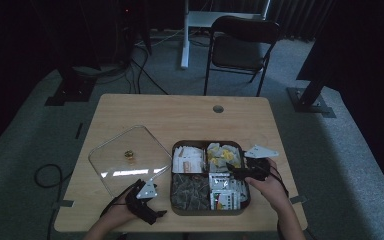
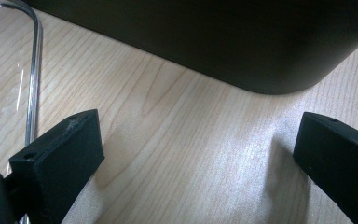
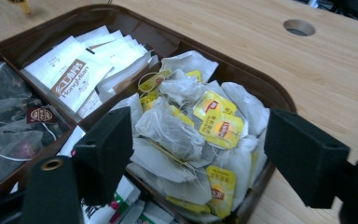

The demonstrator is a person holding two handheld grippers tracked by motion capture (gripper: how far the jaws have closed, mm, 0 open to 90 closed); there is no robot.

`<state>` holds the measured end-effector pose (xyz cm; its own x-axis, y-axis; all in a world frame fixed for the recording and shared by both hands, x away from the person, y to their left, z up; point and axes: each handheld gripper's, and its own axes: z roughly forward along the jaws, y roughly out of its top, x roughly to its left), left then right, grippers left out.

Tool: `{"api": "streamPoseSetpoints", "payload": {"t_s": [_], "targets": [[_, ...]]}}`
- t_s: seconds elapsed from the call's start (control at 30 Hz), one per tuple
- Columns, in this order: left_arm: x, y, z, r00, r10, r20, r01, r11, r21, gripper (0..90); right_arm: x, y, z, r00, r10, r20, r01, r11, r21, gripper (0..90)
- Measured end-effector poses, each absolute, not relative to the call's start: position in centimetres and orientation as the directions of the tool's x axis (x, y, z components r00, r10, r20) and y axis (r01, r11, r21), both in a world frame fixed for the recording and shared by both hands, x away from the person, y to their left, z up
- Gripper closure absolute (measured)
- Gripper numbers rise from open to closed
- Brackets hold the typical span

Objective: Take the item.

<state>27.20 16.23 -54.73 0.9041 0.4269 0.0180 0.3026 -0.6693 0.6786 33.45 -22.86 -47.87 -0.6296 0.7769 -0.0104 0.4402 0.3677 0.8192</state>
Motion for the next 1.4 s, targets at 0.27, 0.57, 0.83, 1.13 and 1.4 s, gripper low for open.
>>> {"api": "streamPoseSetpoints", "payload": {"t_s": [0.27, 0.57, 0.83, 1.13, 1.4], "targets": [[27.2, 16.2, -54.7, 0.904, 0.427, 0.018, 0.303, -0.669, 0.679, 1.4, 34.3, -21.3, -48.7, -0.665, 0.747, -0.013, 0.434, 0.4, 0.807, 26.4], [27.2, 16.2, -54.7, 0.904, 0.427, 0.018, 0.303, -0.669, 0.678, 1.4, 35.0, -20.0, -49.5, -0.659, 0.751, -0.036, 0.438, 0.423, 0.793, 31.0], [27.2, 16.2, -54.7, 0.904, 0.427, 0.018, 0.303, -0.67, 0.678, 1.4, 35.4, -19.6, -50.0, -0.651, 0.757, -0.053, 0.464, 0.452, 0.762, 34.7], [27.2, 16.2, -54.7, 0.904, 0.427, 0.018, 0.302, -0.67, 0.678, 1.4, 35.5, -19.5, -50.2, -0.667, 0.74, -0.087, 0.458, 0.498, 0.736, 44.2], [27.2, 16.2, -54.7, 0.904, 0.427, 0.018, 0.303, -0.67, 0.678, 1.4, 35.6, -19.6, -50.3, -0.705, 0.707, -0.047, 0.461, 0.508, 0.727, 76.7]]}}
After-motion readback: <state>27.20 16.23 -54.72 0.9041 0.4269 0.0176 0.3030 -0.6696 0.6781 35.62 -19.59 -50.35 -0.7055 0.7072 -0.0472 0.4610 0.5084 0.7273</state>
